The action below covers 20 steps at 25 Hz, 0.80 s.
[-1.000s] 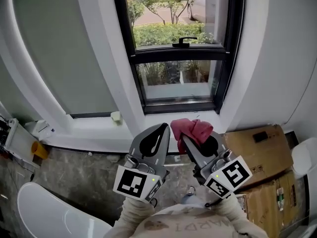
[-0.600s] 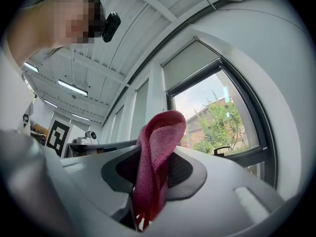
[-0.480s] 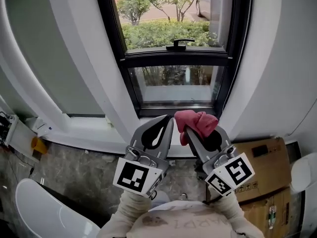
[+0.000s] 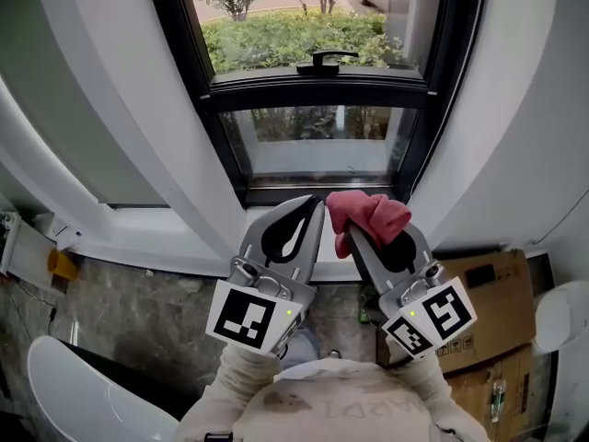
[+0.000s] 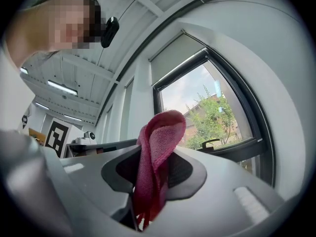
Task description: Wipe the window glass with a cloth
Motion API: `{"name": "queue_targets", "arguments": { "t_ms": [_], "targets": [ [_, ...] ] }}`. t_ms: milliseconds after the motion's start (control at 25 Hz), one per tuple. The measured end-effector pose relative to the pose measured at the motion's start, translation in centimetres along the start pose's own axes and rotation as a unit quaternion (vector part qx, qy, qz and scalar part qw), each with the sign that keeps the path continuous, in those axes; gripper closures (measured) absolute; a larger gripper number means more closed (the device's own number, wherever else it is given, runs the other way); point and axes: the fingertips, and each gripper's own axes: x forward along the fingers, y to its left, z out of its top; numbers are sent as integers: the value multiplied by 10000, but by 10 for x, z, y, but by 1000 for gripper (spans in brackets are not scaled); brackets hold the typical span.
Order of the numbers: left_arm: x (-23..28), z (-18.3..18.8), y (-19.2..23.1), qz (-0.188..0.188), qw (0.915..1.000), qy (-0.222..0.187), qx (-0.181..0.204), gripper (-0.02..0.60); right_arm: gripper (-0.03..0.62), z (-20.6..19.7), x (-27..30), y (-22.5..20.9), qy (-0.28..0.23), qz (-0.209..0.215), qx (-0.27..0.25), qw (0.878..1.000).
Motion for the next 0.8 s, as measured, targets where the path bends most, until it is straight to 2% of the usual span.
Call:
{"name": "queue_targets", "arguments": {
  "t_ms": [280, 520, 800],
  "targets": [
    [64, -15, 75, -120, 9998, -156, -77, 581, 461, -10, 88, -47, 99, -48, 24, 9999],
    [101, -14, 148, -152, 9994, -310, -42, 581, 459, -7, 168, -68, 5, -71, -131, 9999],
    [135, -19, 213, -434, 9983, -387, -50, 581, 459, -10, 239, -88, -45, -338, -251, 9991]
  ]
}}
